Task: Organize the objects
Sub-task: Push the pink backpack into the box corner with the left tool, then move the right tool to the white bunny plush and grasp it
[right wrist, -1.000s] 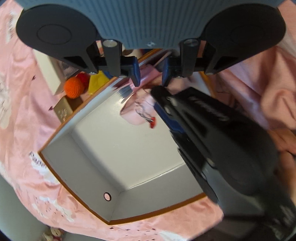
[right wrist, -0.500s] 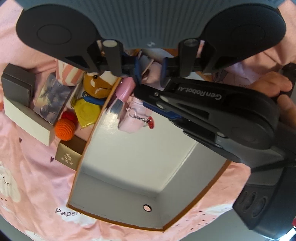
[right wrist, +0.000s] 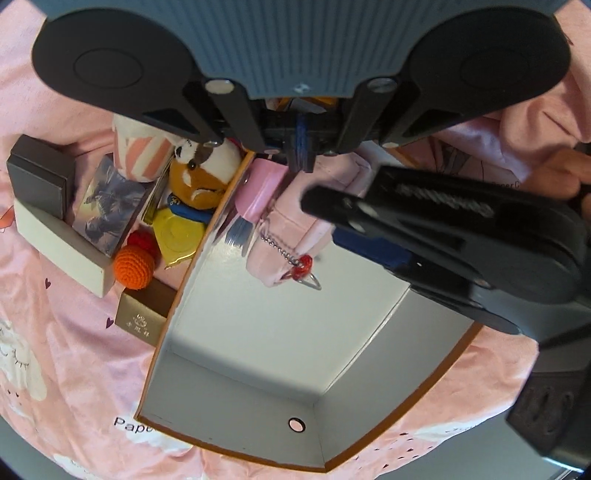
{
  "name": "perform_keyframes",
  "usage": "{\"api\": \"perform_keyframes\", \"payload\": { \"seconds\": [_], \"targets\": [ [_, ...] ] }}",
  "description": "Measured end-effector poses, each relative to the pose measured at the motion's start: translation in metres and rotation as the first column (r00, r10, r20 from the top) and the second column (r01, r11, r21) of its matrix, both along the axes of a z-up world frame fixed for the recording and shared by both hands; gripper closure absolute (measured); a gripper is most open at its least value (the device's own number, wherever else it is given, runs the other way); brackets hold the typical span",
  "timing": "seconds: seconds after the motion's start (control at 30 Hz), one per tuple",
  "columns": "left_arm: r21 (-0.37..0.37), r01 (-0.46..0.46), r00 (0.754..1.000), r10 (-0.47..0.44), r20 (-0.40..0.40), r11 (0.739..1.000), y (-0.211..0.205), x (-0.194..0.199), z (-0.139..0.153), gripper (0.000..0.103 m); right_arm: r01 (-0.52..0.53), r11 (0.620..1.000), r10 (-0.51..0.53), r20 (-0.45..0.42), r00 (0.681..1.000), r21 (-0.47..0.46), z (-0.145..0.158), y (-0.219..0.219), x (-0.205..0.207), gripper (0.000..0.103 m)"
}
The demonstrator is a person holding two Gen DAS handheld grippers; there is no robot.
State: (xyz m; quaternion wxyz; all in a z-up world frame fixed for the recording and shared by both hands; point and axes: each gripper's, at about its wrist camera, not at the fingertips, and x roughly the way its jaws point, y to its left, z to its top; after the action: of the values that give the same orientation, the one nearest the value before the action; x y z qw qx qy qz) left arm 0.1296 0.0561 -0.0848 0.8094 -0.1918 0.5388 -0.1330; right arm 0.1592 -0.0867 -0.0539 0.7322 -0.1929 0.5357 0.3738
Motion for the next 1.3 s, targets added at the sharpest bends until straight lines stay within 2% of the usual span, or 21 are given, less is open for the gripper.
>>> {"api": "perform_keyframes", "payload": {
  "seconds": [0.03, 0.13, 0.3, 0.47, 0.6, 0.73, 0.8, 0.87, 0.93, 1.13, 1.3],
  "targets": [
    [0.007, 0.001, 1.000, -0.001, -0.006, 1.000, -0.002, 0.001, -0.001, 0.058, -0.002, 1.000, 0.002, 0.008, 1.000, 0.002, 0.002, 0.000, -0.002, 0.102],
    [-0.007, 0.012, 0.999, -0.013, -0.029, 1.000, -0.004, 0.005, -0.008, 0.067, -0.004, 1.000, 0.004, 0.031, 1.000, 0.010, 0.009, -0.003, -0.008, 0.097],
    [-0.096, -0.016, 0.999, 0.013, -0.040, 0.995, 0.008, 0.003, -0.013, 0.077, 0.012, 0.999, -0.015, 0.094, 0.995, 0.034, 0.028, -0.014, -0.012, 0.096],
    [-0.226, -0.067, 0.996, 0.050, -0.080, 0.972, 0.026, 0.003, -0.022, 0.080, 0.053, 0.998, -0.060, 0.162, 0.985, 0.042, 0.043, -0.025, -0.013, 0.095],
    [-0.285, -0.125, 0.983, 0.081, -0.162, 0.950, 0.033, 0.011, -0.044, 0.080, 0.110, 0.992, -0.118, 0.139, 0.983, 0.064, 0.038, -0.034, -0.006, 0.095],
    [-0.289, -0.126, 0.986, 0.087, -0.145, 0.949, 0.033, 0.009, -0.043, 0.078, 0.174, 0.980, -0.185, 0.137, 0.973, 0.092, 0.034, -0.041, -0.005, 0.094],
    [-0.287, -0.130, 0.987, 0.095, -0.132, 0.949, 0.034, 0.007, -0.039, 0.073, 0.212, 0.969, -0.228, 0.128, 0.965, 0.131, 0.032, -0.046, -0.006, 0.086],
    [-0.273, -0.120, 0.990, 0.094, -0.106, 0.954, 0.033, 0.005, -0.033, 0.062, 0.249, 0.953, -0.271, 0.121, 0.955, 0.171, 0.032, -0.052, -0.008, 0.075],
    [-0.259, -0.112, 0.992, 0.093, -0.088, 0.959, 0.031, 0.004, -0.028, 0.056, 0.289, 0.937, -0.315, 0.124, 0.941, 0.195, 0.031, -0.057, -0.011, 0.074],
    [-0.198, -0.118, 0.993, 0.117, -0.015, 0.973, 0.027, -0.004, -0.011, 0.052, 0.435, 0.864, -0.470, 0.096, 0.877, 0.254, 0.029, -0.082, -0.014, 0.060],
    [-0.104, -0.075, 0.987, 0.088, 0.131, 0.992, 0.016, -0.014, 0.021, 0.052, 0.541, 0.800, -0.578, 0.092, 0.811, 0.259, 0.023, -0.101, -0.017, 0.059]
  ]
}}
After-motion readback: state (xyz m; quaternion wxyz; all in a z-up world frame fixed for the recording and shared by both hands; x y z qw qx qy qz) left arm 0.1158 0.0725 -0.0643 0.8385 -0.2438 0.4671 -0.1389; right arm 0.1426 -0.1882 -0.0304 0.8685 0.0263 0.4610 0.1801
